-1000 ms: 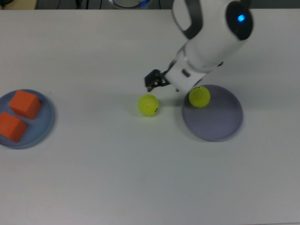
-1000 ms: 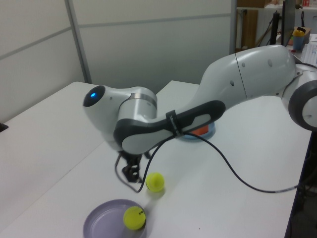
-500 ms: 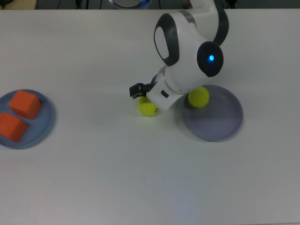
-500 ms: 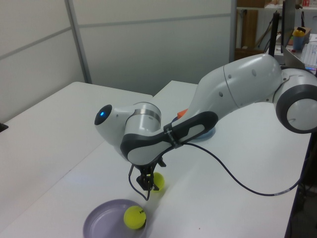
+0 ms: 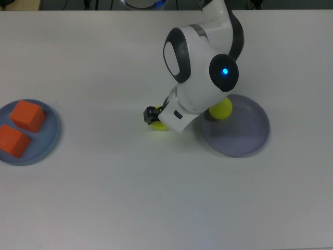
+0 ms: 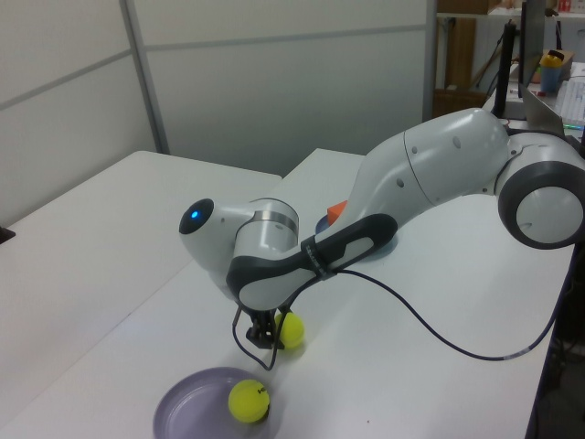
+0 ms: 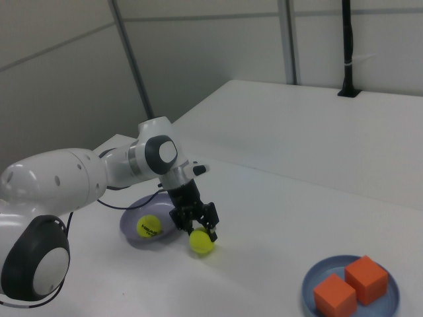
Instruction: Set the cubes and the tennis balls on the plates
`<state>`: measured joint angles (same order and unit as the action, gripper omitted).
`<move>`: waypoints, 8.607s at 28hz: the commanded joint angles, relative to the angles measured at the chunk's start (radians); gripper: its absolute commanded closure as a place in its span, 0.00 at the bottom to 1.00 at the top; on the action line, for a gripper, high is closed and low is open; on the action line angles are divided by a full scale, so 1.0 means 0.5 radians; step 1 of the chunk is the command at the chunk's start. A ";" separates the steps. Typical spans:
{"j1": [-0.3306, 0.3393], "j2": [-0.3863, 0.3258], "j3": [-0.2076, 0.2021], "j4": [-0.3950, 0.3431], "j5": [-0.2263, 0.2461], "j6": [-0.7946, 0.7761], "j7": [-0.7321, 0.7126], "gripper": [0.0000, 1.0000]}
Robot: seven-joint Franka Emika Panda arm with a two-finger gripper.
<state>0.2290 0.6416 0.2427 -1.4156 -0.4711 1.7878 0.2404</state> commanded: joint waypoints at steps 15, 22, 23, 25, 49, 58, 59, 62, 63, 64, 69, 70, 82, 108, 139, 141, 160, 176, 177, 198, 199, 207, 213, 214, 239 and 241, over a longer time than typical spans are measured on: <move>0.168 -0.102 0.202 0.098 0.025 0.505 0.105 0.56; 0.196 -0.120 0.202 0.107 0.052 0.407 0.335 0.00; 0.192 -0.126 0.202 0.110 0.055 0.391 0.329 0.00; 0.183 -0.151 0.202 0.122 0.059 0.349 0.302 0.00; -0.056 -0.909 -0.699 0.168 0.747 -0.710 -0.640 0.00; -0.102 -0.915 -0.847 0.168 0.875 -0.710 -0.656 0.00; -0.117 -0.915 -0.844 0.168 0.878 -0.710 -0.653 0.00; -0.130 -0.915 -0.847 0.168 0.881 -0.710 -0.650 0.00; -0.130 -0.915 -0.851 0.168 0.881 -0.710 -0.653 0.00; -0.136 -0.915 -0.848 0.168 0.884 -0.710 -0.656 0.00; -0.200 -0.918 -0.847 0.168 0.890 -0.719 -0.656 0.00; -0.206 -0.924 -0.847 0.168 0.890 -0.728 -0.656 0.00; -0.375 -0.998 -0.847 0.162 0.939 -0.732 -0.659 0.00; -0.498 -1.179 -0.851 0.150 0.973 -0.894 -0.628 0.00; -0.547 -1.219 -0.847 0.162 0.982 -0.919 -0.610 0.00; -0.544 -1.219 -0.847 0.162 0.985 -0.919 -0.601 0.00; -0.541 -1.255 -0.829 0.162 1.010 -0.922 -0.597 0.00; -0.541 -1.256 -0.826 0.162 1.019 -0.922 -0.594 0.00; -0.541 -1.255 -0.826 0.162 1.019 -0.922 -0.597 0.00; -0.541 -1.255 -0.826 0.162 1.022 -0.919 -0.597 0.00; -0.541 -1.255 -0.826 0.162 1.022 -0.919 -0.597 0.00; -0.535 -1.255 -0.823 0.162 1.022 -0.919 -0.597 0.00; -0.532 -1.255 -0.820 0.162 1.022 -0.919 -0.597 0.00; -0.532 -1.255 -0.820 0.162 1.025 -0.919 -0.597 0.00; -0.525 -1.252 -0.798 0.159 1.028 -0.916 -0.591 0.00; -0.522 -1.255 -0.795 0.156 1.037 -0.919 -0.591 0.00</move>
<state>-0.0371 0.0379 -0.1595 -1.3147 0.0201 1.3461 -0.0751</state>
